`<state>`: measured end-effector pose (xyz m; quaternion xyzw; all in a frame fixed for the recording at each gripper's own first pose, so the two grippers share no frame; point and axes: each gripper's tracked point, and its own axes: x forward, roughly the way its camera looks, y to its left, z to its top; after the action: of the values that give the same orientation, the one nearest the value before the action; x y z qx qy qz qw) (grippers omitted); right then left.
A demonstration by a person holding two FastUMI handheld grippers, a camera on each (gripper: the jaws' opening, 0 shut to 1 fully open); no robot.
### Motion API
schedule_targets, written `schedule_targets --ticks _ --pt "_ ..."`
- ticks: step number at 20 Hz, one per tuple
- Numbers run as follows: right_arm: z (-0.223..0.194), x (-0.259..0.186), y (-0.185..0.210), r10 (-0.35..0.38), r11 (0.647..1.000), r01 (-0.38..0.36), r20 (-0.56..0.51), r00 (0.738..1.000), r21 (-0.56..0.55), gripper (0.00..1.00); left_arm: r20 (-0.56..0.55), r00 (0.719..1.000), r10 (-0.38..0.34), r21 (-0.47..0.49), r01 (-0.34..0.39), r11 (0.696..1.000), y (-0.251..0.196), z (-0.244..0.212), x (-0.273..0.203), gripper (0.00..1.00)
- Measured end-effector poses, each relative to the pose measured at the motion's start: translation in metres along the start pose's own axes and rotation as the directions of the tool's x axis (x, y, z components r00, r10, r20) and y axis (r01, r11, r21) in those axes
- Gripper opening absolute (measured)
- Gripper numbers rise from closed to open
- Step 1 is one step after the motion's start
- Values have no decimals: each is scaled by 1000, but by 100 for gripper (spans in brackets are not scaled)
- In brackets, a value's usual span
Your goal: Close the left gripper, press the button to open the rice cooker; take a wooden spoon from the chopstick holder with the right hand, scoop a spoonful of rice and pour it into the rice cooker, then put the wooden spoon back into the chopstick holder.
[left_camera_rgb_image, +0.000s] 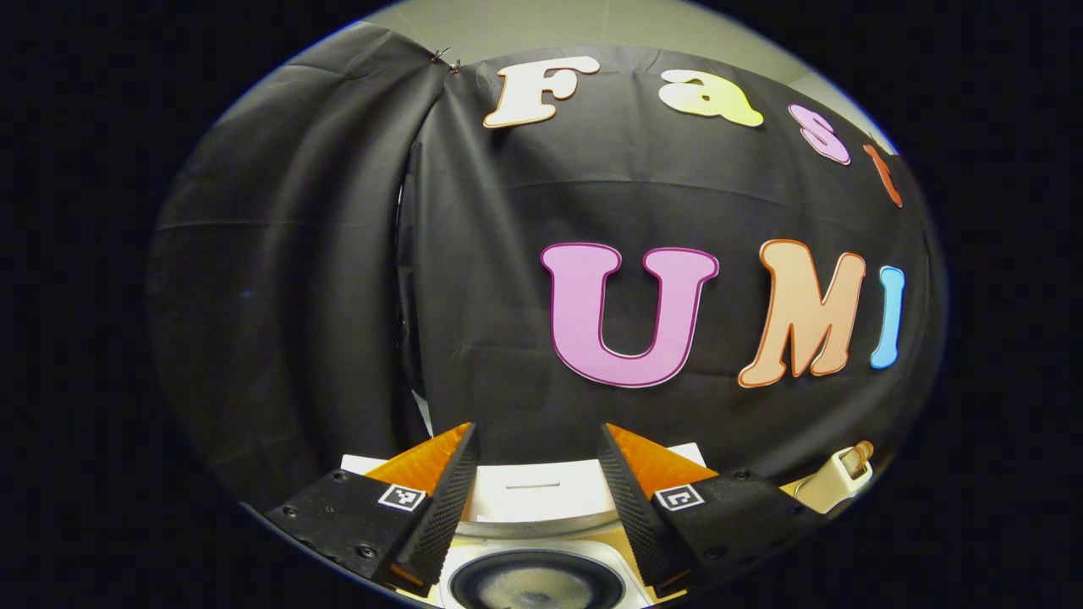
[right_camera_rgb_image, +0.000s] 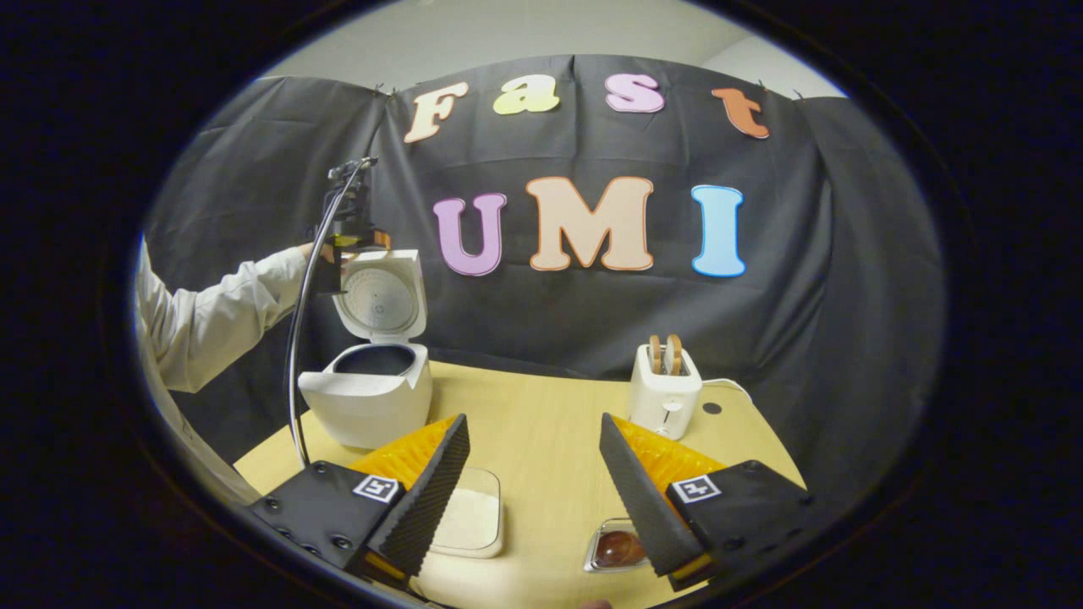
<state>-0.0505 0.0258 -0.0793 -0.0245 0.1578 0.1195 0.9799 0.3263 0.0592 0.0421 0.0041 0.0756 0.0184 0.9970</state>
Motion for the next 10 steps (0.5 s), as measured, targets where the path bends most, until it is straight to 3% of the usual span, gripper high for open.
schedule_targets --ticks 3,4,10 --pt "0 3 2 34 999 -34 4 999 -2 100 -8 1000 6 32 -6 999 -4 -8 -20 82" --pt "0 4 3 45 999 -45 0 999 -5 96 -13 1000 7 24 -7 1000 -4 -12 -27 82" --pt "12 6 7 103 995 -102 29 994 -21 99 -37 999 -13 -13 13 1000 -10 -34 -64 81"
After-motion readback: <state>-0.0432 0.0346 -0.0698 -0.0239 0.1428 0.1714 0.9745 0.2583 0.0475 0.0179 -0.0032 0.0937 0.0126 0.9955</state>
